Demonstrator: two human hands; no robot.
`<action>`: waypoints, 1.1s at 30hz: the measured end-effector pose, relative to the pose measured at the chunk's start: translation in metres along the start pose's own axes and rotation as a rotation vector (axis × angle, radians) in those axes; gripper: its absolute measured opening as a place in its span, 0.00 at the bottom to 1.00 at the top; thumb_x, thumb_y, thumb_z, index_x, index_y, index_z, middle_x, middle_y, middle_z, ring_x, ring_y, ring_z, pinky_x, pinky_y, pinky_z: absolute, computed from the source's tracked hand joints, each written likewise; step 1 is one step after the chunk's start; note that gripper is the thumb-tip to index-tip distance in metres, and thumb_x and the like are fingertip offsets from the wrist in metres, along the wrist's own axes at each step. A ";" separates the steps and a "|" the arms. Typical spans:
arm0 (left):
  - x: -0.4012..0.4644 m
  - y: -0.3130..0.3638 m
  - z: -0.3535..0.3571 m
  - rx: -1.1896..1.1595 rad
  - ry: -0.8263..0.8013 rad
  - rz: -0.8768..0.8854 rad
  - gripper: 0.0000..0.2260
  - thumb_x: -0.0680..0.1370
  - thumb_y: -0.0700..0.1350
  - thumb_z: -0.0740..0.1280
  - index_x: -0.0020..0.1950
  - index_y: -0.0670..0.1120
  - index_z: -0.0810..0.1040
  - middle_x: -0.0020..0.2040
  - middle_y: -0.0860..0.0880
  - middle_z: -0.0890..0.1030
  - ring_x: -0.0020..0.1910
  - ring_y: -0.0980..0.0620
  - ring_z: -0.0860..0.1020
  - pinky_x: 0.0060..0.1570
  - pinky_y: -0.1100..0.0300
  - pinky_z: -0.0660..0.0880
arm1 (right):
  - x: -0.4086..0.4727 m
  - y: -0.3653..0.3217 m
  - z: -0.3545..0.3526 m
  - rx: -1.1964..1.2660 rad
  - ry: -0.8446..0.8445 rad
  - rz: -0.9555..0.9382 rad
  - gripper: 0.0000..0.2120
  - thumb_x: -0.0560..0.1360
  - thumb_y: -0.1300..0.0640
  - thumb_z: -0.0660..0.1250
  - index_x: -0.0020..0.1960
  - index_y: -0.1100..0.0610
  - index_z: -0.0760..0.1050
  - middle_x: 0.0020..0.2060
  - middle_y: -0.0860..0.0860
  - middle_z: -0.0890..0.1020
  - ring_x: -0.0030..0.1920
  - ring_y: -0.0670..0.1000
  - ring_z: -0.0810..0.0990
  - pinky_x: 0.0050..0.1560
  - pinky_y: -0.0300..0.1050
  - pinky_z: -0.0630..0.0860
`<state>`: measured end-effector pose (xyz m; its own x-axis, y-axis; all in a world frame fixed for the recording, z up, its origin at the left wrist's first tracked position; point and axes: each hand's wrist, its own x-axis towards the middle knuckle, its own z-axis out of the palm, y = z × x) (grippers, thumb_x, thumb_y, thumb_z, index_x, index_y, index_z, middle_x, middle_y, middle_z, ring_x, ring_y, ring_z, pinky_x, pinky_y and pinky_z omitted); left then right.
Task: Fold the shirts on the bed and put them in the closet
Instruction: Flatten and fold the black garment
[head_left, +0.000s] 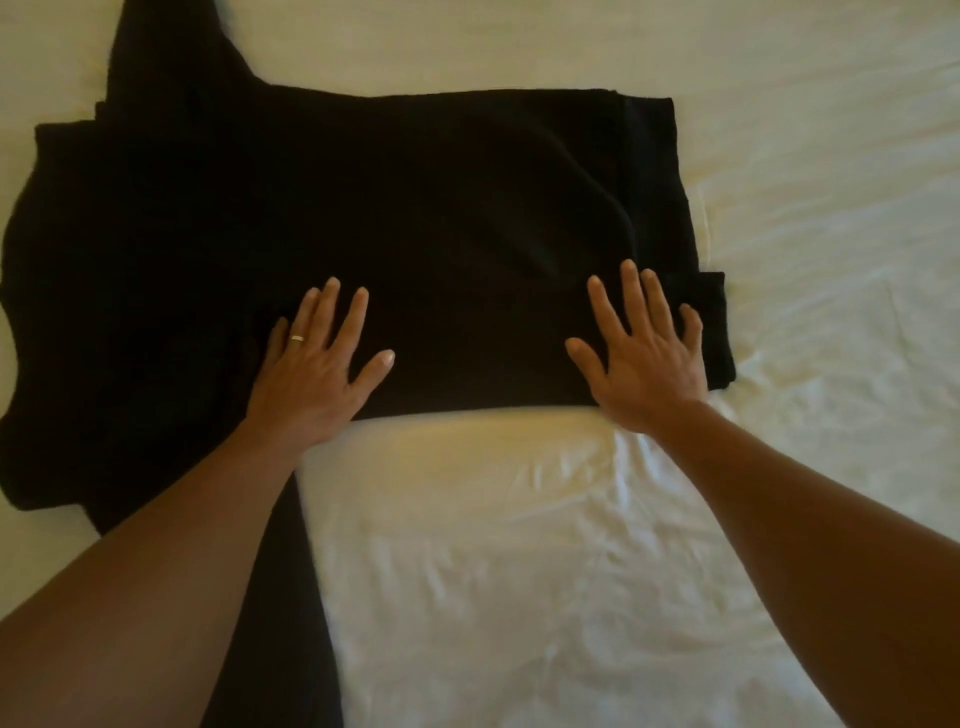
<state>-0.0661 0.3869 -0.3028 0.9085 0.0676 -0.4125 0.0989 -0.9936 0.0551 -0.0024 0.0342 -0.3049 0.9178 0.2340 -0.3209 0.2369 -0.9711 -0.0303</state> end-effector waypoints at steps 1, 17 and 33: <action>0.001 0.001 -0.004 0.010 -0.024 0.000 0.35 0.78 0.71 0.38 0.79 0.59 0.29 0.82 0.50 0.33 0.81 0.48 0.34 0.79 0.44 0.40 | 0.000 -0.001 -0.002 0.002 -0.011 -0.005 0.35 0.80 0.30 0.38 0.81 0.44 0.34 0.81 0.51 0.37 0.81 0.55 0.37 0.77 0.63 0.44; -0.146 -0.085 -0.015 -0.304 0.461 -0.087 0.17 0.81 0.50 0.63 0.66 0.44 0.78 0.69 0.44 0.74 0.71 0.42 0.70 0.65 0.41 0.69 | -0.113 -0.201 -0.026 0.284 -0.097 -0.071 0.18 0.81 0.43 0.61 0.64 0.52 0.75 0.64 0.51 0.74 0.64 0.54 0.72 0.65 0.52 0.71; -0.154 -0.180 -0.015 -0.428 0.214 -0.050 0.23 0.84 0.56 0.59 0.76 0.46 0.67 0.71 0.43 0.74 0.68 0.41 0.73 0.66 0.44 0.68 | -0.150 -0.327 -0.031 1.046 -0.668 0.347 0.07 0.80 0.53 0.67 0.53 0.57 0.76 0.46 0.50 0.80 0.44 0.47 0.79 0.36 0.37 0.74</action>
<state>-0.2175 0.5571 -0.2358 0.9571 0.1766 -0.2299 0.2624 -0.8647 0.4282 -0.2076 0.3177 -0.2179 0.4725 0.1884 -0.8609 -0.6202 -0.6229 -0.4767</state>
